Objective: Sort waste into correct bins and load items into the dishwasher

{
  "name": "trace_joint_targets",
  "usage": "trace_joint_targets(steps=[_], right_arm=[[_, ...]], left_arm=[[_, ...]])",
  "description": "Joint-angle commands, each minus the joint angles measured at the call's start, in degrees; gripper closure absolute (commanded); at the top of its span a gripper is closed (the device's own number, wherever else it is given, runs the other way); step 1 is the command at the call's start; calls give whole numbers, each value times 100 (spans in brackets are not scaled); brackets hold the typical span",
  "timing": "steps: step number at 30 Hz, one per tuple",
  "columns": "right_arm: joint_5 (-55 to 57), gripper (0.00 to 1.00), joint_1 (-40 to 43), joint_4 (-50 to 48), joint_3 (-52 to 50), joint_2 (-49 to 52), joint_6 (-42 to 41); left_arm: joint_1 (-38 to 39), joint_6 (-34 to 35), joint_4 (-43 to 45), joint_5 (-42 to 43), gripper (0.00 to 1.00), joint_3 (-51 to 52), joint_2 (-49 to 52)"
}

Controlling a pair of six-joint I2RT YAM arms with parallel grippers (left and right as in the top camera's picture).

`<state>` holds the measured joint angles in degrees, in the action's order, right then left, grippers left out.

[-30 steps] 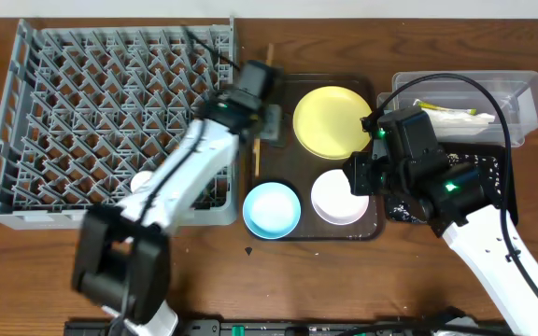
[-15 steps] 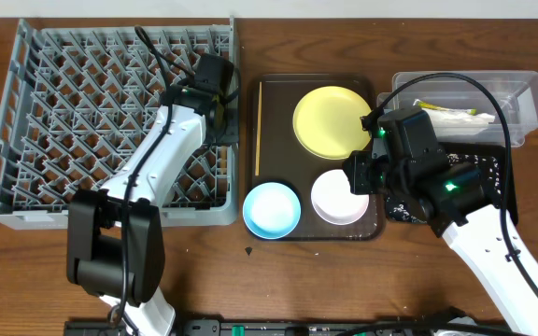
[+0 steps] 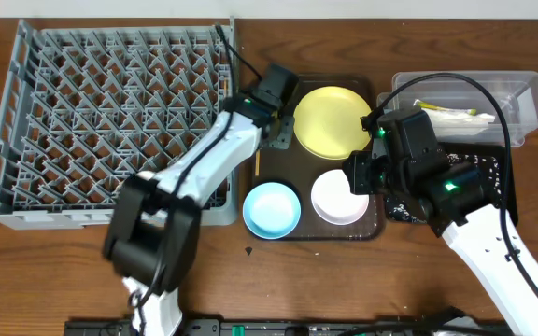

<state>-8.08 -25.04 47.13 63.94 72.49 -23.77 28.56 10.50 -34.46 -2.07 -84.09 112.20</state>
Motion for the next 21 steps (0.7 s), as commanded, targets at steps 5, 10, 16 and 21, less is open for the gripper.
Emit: trace_joint_targets(steps=[5, 10, 16, 21], right_arm=[[9, 70, -55, 7, -44, 28, -107], [7, 71, -55, 31, -46, 28, -107], [7, 72, -55, 55, -46, 28, -107], [7, 73, -55, 72, -46, 28, -107]], left_arm=[[-28, -59, 535, -911, 48, -20, 846], [-39, -55, 693, -909, 59, -15, 1276], [-39, 98, 721, 282, 69, -15, 1329], [-39, 98, 715, 424, 79, -15, 1329]])
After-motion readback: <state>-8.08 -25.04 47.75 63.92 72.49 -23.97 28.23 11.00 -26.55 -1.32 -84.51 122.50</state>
